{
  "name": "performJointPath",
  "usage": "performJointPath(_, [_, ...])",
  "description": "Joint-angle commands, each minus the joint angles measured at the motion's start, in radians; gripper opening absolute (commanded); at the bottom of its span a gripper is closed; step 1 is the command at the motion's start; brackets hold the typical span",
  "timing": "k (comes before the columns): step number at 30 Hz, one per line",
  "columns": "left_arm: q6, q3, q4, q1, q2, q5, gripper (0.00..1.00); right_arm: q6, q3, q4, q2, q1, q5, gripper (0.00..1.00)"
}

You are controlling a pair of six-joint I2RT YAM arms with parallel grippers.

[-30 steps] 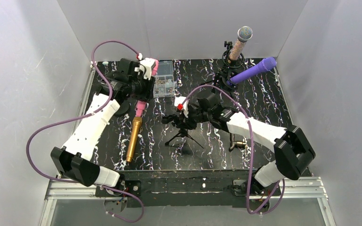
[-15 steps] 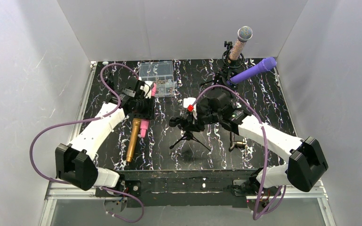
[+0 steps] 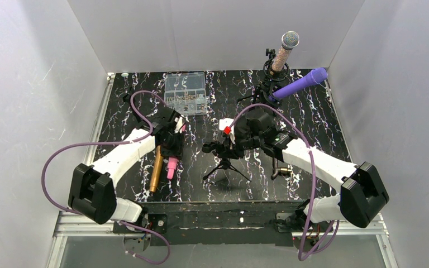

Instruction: Remove the microphone from the stand

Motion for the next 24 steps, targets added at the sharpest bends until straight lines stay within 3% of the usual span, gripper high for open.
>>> performJointPath(1, [-0.034,-0.044,-0.099,-0.013,0.028,-0.035,0.0,0.017,-0.002,0.093,-0.035,-0.005,-0.043,0.01])
performJointPath(24, [-0.089,-0.147,-0.111,-0.031,0.129,-0.025,0.03,0.029,-0.029,0.133,-0.045,-0.007,-0.046,0.01])
